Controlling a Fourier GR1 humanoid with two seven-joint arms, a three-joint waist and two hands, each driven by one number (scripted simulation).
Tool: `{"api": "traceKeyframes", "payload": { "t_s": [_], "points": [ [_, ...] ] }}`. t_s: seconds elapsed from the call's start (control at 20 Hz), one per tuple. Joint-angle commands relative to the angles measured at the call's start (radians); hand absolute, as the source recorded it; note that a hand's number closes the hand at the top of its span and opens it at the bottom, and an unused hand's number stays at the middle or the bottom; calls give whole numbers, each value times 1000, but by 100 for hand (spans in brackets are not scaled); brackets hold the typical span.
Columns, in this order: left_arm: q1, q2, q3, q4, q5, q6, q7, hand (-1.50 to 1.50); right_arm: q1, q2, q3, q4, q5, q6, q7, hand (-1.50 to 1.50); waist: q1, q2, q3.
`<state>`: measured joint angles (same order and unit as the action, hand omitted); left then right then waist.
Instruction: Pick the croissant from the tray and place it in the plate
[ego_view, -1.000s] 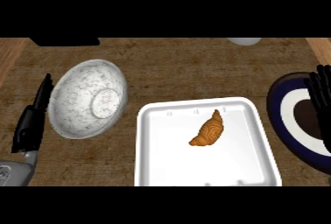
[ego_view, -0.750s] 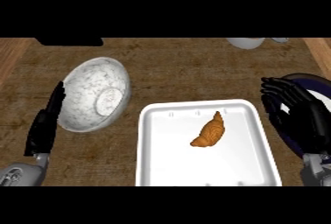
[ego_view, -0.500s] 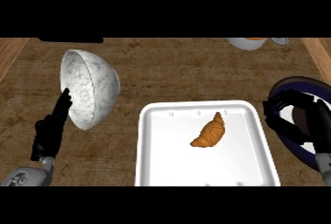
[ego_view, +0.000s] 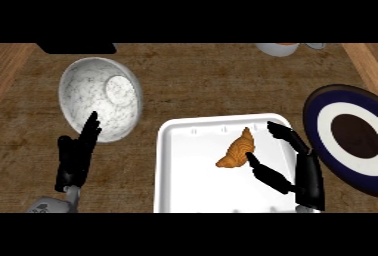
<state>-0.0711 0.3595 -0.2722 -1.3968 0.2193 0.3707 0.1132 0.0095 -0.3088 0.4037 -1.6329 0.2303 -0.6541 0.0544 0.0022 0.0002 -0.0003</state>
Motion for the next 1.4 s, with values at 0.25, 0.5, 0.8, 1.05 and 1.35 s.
{"api": "traceKeyframes", "payload": {
  "t_s": [0.25, 0.5, 0.8, 1.05, 1.35],
  "points": [
    [-17, -29, -23, -31, -26, 20, 74, 0, -99, -138, 131, 43, 338, 163, 369, -150, 2, -3, -4],
    [-9, 0, 10, -28, -13, -13, 62, 0, -209, -152, 196, -36, 455, 410, 679, -150, 3, -5, -4],
    [26, -6, 9, -48, -13, -32, 36, 0, -378, -121, 148, -58, 249, 780, 898, -150, 15, -2, -2],
    [13, -13, 24, -47, -33, -27, 63, 0, -434, -29, 122, 71, 181, 886, 959, -150, 10, 1, 0],
    [12, -41, 53, -97, -73, -21, 138, 0, -392, 9, 71, 26, 220, 956, 981, -150, -1, -2, 0]
  ]
}}
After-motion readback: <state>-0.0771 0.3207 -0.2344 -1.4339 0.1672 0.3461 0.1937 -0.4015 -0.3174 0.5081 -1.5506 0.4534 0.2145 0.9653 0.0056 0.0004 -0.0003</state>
